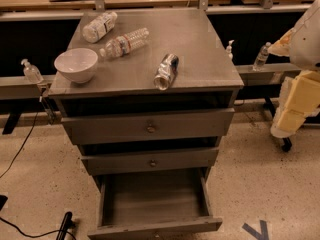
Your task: Place redbull can into bottom drawer
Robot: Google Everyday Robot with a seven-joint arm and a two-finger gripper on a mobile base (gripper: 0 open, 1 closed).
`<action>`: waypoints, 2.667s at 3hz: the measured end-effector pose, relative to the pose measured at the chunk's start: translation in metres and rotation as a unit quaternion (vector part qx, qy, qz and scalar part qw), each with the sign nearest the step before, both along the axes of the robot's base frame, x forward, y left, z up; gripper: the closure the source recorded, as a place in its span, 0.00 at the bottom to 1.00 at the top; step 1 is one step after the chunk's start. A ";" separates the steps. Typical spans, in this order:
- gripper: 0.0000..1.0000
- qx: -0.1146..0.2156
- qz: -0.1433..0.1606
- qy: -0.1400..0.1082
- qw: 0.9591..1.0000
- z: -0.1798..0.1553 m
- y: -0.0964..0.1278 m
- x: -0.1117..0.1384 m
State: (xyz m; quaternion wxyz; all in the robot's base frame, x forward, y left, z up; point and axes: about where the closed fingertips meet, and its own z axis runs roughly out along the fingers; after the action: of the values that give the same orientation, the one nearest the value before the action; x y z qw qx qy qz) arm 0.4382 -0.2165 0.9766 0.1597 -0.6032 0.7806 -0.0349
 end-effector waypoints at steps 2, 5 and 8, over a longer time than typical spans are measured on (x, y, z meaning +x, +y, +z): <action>0.00 -0.017 0.049 0.006 0.999 -0.005 0.005 0.025; 0.00 -0.033 0.278 -0.061 0.958 -0.019 0.039 0.128; 0.00 -0.106 0.455 -0.053 0.882 -0.054 0.038 0.197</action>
Offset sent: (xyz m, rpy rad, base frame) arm 0.0629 0.0091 -0.0157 -0.0947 0.0568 0.2614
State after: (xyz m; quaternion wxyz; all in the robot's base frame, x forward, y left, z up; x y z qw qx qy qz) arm 0.6357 -0.1783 0.9221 0.1344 -0.9028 0.4020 -0.0729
